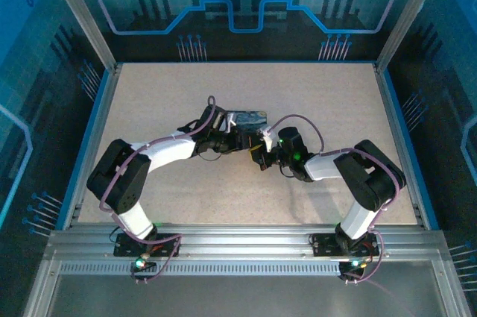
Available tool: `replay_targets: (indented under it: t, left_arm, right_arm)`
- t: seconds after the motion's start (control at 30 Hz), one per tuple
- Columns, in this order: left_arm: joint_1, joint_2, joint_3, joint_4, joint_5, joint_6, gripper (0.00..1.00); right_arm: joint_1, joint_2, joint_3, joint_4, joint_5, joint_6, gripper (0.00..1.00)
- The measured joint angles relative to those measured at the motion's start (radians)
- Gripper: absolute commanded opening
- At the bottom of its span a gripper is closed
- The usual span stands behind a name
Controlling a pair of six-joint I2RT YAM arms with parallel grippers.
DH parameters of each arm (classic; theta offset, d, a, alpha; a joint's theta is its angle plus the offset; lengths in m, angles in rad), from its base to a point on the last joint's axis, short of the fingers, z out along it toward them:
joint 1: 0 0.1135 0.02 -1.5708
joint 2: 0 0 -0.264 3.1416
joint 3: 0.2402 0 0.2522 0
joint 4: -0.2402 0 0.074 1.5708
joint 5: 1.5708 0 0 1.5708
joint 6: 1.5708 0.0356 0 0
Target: Unlock the padlock with the key
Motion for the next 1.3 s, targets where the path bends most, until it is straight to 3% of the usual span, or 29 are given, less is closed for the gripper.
replay_targets:
  t: [0.27,0.47,0.9,1.3]
  left_arm:
    - [-0.005,-0.003,-0.018,0.000,0.010,0.005,0.56]
    - [-0.007,-0.087,-0.058,-0.009,0.012,0.005,0.63]
    - [0.010,-0.259,-0.177,-0.011,-0.027,-0.026,0.64]
    - [0.015,-0.317,-0.289,0.055,-0.034,-0.132,0.61]
  right_arm:
    - [0.000,0.038,-0.002,0.014,0.000,0.017,0.00]
    - [0.000,0.047,-0.014,0.005,0.000,0.036,0.00]
    - [0.002,0.039,-0.012,-0.064,-0.029,0.066,0.00]
    - [0.002,0.032,0.008,-0.114,-0.032,0.069,0.00]
